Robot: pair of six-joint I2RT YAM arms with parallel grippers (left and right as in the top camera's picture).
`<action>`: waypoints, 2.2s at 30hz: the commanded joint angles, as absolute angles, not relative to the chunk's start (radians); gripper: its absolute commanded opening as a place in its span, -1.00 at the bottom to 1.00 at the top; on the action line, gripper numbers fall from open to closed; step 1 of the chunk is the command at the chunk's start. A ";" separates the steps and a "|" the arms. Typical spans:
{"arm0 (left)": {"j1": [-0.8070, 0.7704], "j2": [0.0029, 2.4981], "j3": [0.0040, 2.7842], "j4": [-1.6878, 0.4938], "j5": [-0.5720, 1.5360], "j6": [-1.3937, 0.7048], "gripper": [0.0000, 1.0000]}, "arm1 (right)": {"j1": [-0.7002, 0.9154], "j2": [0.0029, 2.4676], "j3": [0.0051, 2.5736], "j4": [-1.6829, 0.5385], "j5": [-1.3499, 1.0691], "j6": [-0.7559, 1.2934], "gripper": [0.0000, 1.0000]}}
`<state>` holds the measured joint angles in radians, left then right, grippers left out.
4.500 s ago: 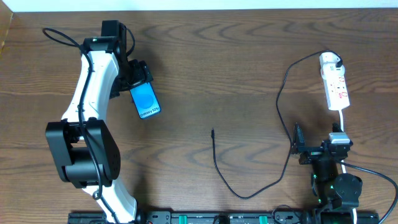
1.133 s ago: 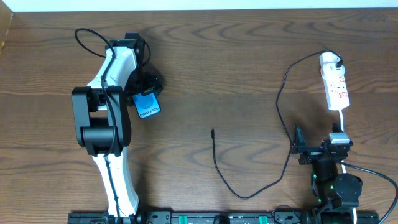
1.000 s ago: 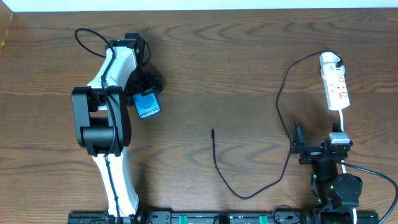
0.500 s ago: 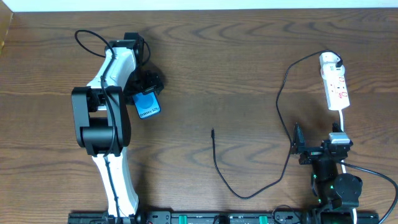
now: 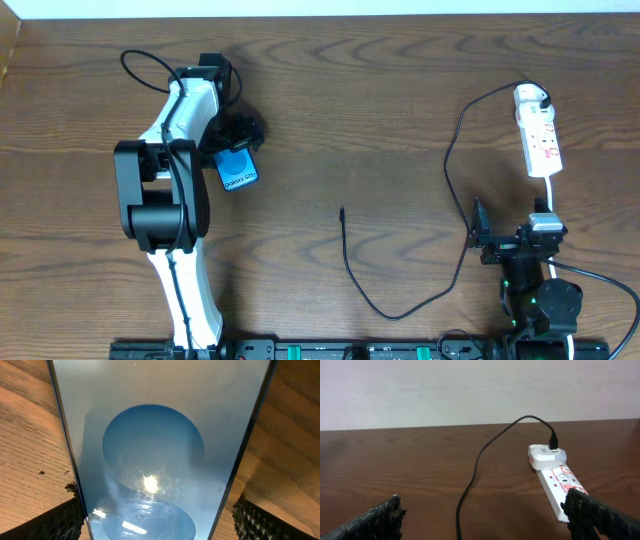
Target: Plug charger to phone and switch on socket
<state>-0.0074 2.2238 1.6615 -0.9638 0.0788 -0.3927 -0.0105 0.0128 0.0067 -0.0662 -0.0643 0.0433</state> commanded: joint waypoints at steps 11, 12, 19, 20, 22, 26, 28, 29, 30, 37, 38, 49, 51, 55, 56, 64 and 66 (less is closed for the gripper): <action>-0.006 2.249 1.620 -0.947 0.059 -0.383 0.90 | 0.008 0.007 0.006 -0.070 -0.070 0.032 0.98; -0.006 2.249 1.620 -0.947 0.059 -0.373 0.90 | 0.008 0.007 0.006 -0.070 -0.070 0.032 0.98; -0.006 2.249 1.620 -0.947 0.059 -0.364 0.90 | 0.008 0.007 0.006 -0.070 -0.070 0.032 0.99; -0.006 2.249 1.620 -0.947 0.059 -0.364 0.91 | 0.008 0.007 0.006 -0.070 -0.070 0.032 0.98; -0.006 2.249 1.620 -0.947 0.059 -0.364 0.90 | 0.008 0.007 0.006 -0.070 -0.070 0.032 0.99; -0.006 2.249 1.620 -0.944 0.059 -0.364 0.90 | 0.008 0.007 0.006 -0.070 -0.070 0.032 0.99; -0.006 2.249 1.620 -0.944 0.059 -0.364 0.90 | 0.008 0.007 0.006 -0.070 -0.070 0.032 0.98; -0.006 2.249 1.620 -0.944 0.059 -0.364 0.90 | 0.008 0.007 0.006 -0.070 -0.070 0.032 0.98; -0.006 2.249 1.620 -0.944 0.059 -0.364 0.90 | 0.008 0.007 0.006 -0.070 -0.070 0.032 0.99; -0.006 2.249 1.620 -0.944 0.059 -0.364 0.89 | 0.008 0.007 0.006 -0.070 -0.070 0.032 0.99; -0.006 2.249 1.620 -0.944 0.059 -0.364 0.86 | 0.008 0.007 0.006 -0.070 -0.070 0.032 0.98; -0.006 2.249 1.620 -0.944 0.059 -0.364 0.72 | 0.008 0.007 0.006 -0.070 -0.070 0.032 0.98; -0.006 2.249 1.620 -0.944 0.059 -0.364 0.72 | 0.008 0.007 0.006 -0.070 -0.070 0.032 0.99; -0.006 2.249 1.620 -0.944 0.059 -0.364 0.68 | 0.008 0.007 0.006 -0.070 -0.070 0.032 0.99; -0.006 2.249 1.620 -0.944 0.059 -0.364 0.67 | 0.008 0.007 0.006 -0.070 -0.070 0.032 0.98; -0.006 2.249 1.620 -0.944 0.059 -0.364 0.61 | 0.008 0.007 0.006 -0.070 -0.070 0.032 0.98; -0.006 2.249 1.620 -0.944 0.059 -0.364 0.60 | 0.008 0.007 0.006 -0.070 -0.070 0.032 0.99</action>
